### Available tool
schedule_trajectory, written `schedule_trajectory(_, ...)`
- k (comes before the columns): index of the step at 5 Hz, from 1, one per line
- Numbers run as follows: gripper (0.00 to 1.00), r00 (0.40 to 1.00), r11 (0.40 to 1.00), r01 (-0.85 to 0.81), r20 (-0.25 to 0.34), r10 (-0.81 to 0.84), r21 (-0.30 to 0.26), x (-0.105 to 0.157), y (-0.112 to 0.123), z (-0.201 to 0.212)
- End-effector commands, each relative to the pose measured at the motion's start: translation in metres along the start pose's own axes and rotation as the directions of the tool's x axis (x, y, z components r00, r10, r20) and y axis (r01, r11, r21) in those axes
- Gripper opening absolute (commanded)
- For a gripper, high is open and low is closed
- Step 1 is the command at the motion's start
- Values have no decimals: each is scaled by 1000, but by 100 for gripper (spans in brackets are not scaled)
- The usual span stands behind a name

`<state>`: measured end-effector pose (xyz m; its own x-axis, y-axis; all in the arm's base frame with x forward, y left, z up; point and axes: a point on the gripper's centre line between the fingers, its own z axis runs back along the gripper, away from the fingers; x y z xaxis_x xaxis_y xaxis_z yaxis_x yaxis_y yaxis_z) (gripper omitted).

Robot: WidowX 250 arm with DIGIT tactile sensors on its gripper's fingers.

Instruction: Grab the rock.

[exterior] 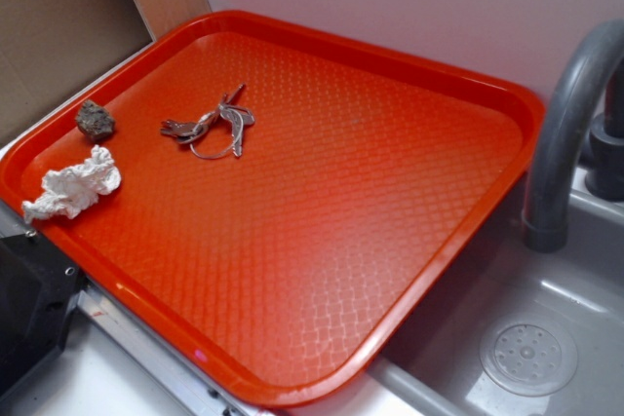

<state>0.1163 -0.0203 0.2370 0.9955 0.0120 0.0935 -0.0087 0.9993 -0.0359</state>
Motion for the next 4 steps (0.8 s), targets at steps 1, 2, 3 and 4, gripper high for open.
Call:
schedule_trajectory(1,100,1000,1000,0,0,0,0,0,0,0)
schedule_trajectory(2,100,962,964,-239,108,251,-113,11,8,-21)
schedule_trajectory(3,100,865,866,-472,106,491,-166,18,16,-37)
schedule_trajectory(4,100,711,705,-679,56,701,-206,26,37,-58)
